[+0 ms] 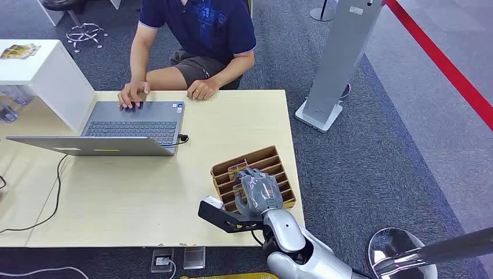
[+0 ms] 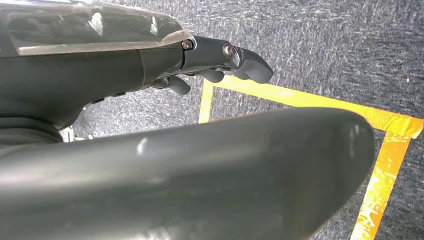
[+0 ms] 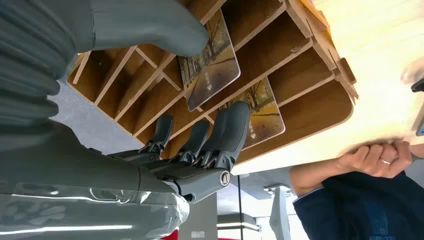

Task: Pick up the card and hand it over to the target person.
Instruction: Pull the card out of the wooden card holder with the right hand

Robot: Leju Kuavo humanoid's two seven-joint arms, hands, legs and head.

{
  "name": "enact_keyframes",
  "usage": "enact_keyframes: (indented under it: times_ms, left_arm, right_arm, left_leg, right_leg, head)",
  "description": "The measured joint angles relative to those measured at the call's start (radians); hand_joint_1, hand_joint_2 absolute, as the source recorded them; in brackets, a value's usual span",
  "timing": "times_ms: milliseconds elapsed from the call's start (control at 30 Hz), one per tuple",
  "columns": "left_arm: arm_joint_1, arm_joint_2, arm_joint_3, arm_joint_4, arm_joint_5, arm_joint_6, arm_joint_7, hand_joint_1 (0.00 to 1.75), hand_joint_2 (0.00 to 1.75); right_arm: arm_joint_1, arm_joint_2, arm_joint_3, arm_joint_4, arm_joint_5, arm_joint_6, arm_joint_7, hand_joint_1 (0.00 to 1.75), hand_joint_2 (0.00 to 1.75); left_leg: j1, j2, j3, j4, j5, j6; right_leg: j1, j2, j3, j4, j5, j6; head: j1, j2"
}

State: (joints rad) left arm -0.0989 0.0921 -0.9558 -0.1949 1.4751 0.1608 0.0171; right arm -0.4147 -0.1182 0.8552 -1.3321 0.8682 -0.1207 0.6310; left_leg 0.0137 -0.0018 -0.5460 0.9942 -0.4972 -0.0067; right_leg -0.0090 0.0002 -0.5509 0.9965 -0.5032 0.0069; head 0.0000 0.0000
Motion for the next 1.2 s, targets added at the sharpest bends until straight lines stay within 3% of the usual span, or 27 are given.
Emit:
enact_keyframes:
  times_ms: [1200]
  left_arm:
    - [-0.001, 0.004, 0.000, -0.001, 0.001, 0.001, 0.004, 0.00, 0.00]
  right_arm:
    - [0.021, -0.016, -0.018, -0.044, 0.000, 0.007, 0.008, 0.96, 1.75]
  left_leg:
    - [0.000, -0.001, -0.001, 0.001, 0.000, 0.000]
  right_leg:
    - [0.000, -0.001, -0.001, 0.001, 0.000, 0.000]
  head:
    - [0.000, 0.000]
